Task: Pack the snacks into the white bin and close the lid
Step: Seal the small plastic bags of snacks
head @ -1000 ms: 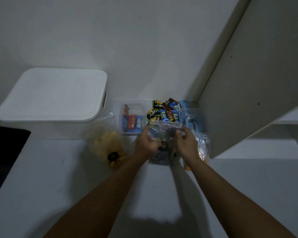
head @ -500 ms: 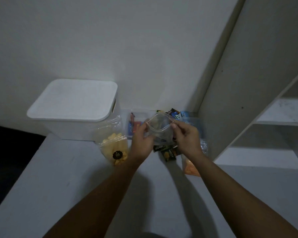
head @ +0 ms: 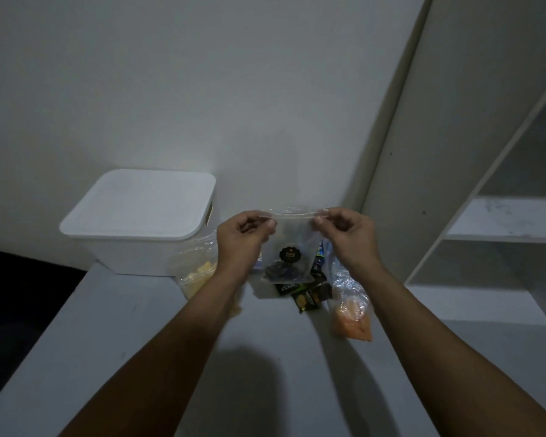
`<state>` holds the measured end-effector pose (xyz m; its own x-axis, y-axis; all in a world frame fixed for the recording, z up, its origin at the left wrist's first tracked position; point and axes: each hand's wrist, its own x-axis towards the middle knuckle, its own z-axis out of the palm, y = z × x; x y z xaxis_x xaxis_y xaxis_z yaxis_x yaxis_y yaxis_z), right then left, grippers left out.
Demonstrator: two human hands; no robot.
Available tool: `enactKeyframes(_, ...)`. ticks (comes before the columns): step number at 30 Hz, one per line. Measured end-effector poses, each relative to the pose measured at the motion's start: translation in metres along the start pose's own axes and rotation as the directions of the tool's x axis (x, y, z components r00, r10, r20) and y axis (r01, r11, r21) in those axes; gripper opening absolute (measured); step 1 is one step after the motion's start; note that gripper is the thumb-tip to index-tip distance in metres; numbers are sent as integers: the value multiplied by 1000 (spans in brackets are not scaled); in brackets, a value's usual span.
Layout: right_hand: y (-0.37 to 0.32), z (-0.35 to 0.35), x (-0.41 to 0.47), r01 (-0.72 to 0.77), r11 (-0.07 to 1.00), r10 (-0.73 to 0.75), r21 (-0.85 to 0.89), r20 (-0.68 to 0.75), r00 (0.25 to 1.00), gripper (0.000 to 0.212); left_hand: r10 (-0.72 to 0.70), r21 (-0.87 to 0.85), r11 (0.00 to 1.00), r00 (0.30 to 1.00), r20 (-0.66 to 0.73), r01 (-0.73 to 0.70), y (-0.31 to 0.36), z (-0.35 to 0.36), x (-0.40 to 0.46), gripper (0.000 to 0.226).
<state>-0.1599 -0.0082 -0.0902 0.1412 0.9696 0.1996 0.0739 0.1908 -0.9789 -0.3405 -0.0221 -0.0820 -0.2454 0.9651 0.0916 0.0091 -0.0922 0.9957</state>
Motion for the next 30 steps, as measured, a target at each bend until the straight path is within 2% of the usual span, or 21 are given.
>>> enactKeyframes(5, -11, -6, 7, -5, 1000, 4, -27, -21, 1000, 8, 17, -1, 1000, 999, 43, -17, 11, 5, 7, 11)
enactKeyframes(12, -26, -4, 18, -1, 999, 3, -41, 66, 998, 8, 22, -51, 998, 999, -36, -23, 29, 13, 19, 14)
enactKeyframes(15, -32, -3, 21, 22, 998, -19, -53, 57, 998, 2, 51, -50, 998, 998, 45, -49, 32, 12, 22, 15)
enactKeyframes(18, -35, -4, 24, 34, 999, -33, -27, 21, 999, 7, 32, -77, 997, 992, 125, -22, 32, 11, 23, 13)
enactKeyframes(21, -39, -6, 23, 15, 999, -13, -30, 84, 996, 4, 21, -65, 998, 993, 115, -14, 35, 13, 25, 17)
enactKeyframes(25, -46, -7, 25, 17, 991, 8, -135, 186, 983, 5, 43, -9, 999, 995, 84, -42, 40, 19, 25, 22)
enactKeyframes(30, -48, -7, 28, 29, 980, -3, -198, 132, 991, 7, 2, 2, 1000, 985, 174, -3, 42, 15, 23, 13)
